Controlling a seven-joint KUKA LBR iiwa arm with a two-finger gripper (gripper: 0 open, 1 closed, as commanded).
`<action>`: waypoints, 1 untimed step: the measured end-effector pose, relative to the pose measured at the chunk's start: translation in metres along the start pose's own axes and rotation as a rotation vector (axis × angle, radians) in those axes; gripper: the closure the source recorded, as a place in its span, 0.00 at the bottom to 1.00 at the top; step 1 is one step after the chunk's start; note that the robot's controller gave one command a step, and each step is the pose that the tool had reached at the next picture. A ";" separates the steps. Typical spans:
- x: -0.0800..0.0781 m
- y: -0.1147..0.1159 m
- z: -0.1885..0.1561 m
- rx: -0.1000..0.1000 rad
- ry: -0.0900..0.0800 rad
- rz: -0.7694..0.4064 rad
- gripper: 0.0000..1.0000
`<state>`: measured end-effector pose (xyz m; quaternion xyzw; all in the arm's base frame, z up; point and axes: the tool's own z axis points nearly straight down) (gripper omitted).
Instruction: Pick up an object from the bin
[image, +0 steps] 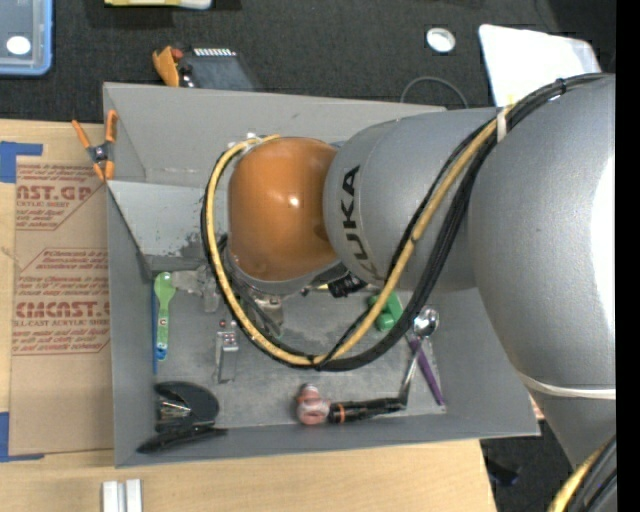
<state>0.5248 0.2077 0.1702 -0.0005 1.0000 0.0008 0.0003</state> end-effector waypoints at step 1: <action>0.020 0.028 0.076 -0.001 -0.003 -0.414 0.00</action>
Offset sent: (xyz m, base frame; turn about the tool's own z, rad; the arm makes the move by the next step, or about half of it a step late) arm -0.0295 0.0350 -0.0397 -0.4782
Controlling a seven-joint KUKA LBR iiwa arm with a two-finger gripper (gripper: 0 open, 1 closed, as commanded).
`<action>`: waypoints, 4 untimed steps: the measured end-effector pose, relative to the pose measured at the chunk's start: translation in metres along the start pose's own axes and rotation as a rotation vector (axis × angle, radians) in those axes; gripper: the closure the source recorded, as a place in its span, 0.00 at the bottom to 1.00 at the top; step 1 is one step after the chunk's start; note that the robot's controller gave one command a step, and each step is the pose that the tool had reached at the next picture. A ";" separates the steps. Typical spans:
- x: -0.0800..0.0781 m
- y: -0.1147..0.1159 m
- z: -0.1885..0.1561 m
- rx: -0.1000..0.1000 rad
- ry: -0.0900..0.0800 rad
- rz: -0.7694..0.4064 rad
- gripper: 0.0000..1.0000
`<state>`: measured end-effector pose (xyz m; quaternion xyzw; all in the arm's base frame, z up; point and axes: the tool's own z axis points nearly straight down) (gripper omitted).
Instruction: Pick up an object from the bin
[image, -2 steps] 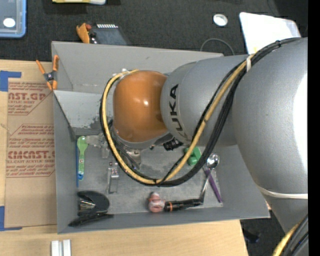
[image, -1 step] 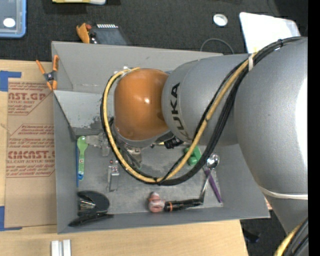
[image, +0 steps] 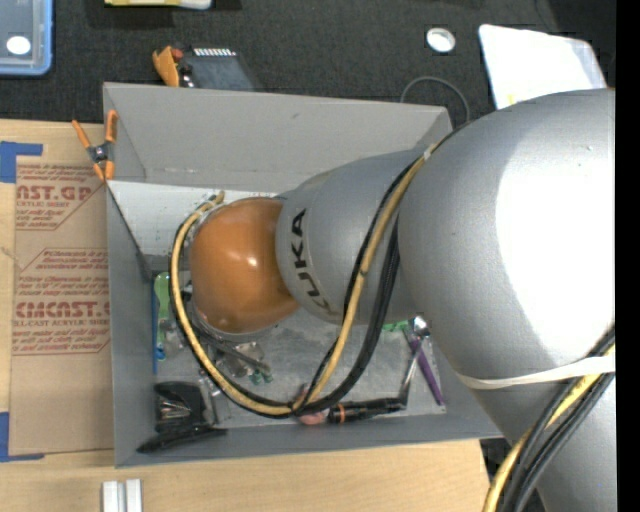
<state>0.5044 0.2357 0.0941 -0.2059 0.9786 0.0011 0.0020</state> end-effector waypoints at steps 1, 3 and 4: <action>0.003 0.006 -0.005 -0.001 0.001 -0.092 0.00; 0.021 0.002 0.021 0.002 -0.015 -0.578 0.00; 0.024 0.009 0.025 -0.004 -0.002 -0.852 1.00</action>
Offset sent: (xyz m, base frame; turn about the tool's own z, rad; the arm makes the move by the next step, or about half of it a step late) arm -0.0192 -0.0224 0.0059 -0.4608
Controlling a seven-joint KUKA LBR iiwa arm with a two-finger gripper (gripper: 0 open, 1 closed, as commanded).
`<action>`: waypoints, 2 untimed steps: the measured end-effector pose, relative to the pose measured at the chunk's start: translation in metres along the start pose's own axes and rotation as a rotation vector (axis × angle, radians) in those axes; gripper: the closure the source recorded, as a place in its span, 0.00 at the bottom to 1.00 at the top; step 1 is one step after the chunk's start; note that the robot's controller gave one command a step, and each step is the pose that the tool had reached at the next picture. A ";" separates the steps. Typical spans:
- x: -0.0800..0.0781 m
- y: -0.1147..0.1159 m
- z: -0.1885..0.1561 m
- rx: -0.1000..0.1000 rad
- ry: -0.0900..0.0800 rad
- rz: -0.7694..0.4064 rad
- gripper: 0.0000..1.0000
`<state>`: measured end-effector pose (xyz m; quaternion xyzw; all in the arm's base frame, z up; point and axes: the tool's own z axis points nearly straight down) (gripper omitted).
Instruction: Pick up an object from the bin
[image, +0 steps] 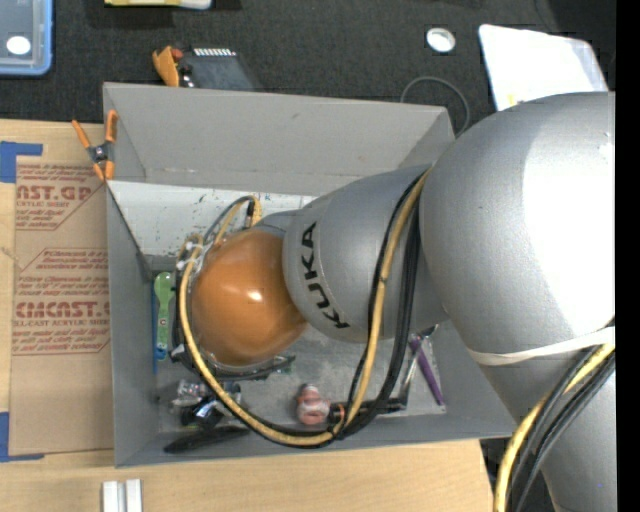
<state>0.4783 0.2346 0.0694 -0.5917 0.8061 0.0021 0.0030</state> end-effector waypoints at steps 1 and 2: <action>0.000 0.000 0.000 -0.001 0.000 0.001 1.00; -0.001 0.001 -0.008 -0.002 -0.002 0.002 1.00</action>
Offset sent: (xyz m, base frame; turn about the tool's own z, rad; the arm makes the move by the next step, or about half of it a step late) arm 0.0000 0.0002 0.0087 0.0001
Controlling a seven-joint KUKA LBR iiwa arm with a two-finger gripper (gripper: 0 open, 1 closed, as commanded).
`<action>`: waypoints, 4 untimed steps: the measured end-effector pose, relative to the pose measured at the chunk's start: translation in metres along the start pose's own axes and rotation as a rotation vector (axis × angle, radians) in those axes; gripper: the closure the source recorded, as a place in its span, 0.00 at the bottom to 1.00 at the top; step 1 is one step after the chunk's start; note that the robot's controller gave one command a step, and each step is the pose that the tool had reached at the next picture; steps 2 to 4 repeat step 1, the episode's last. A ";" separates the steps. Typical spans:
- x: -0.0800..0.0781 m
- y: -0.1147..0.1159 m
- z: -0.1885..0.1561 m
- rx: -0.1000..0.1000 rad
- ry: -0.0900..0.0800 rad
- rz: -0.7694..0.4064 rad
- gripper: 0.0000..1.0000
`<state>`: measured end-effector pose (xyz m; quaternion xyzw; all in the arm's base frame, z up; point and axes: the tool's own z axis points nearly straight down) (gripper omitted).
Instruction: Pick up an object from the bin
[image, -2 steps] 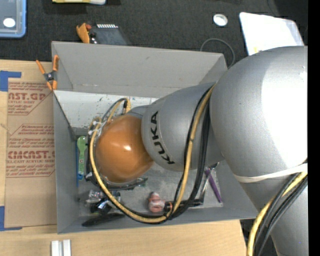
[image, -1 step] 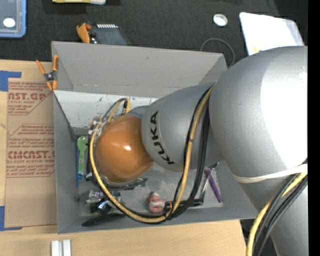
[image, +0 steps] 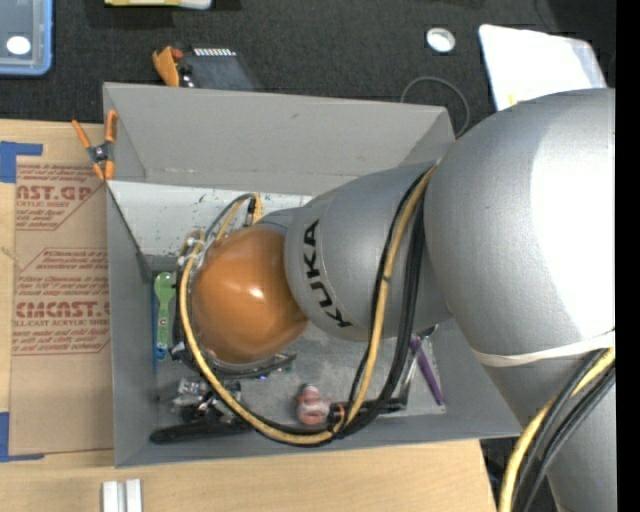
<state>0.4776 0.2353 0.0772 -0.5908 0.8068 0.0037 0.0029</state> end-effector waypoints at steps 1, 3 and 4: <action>-0.001 0.000 -0.078 0.001 -0.002 0.000 1.00; -0.001 0.000 -0.078 0.001 -0.002 0.000 1.00; -0.001 0.000 -0.078 0.001 -0.002 0.000 1.00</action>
Offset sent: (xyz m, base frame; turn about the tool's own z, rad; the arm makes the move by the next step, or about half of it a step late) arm -0.0031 -0.0008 0.0366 -0.0006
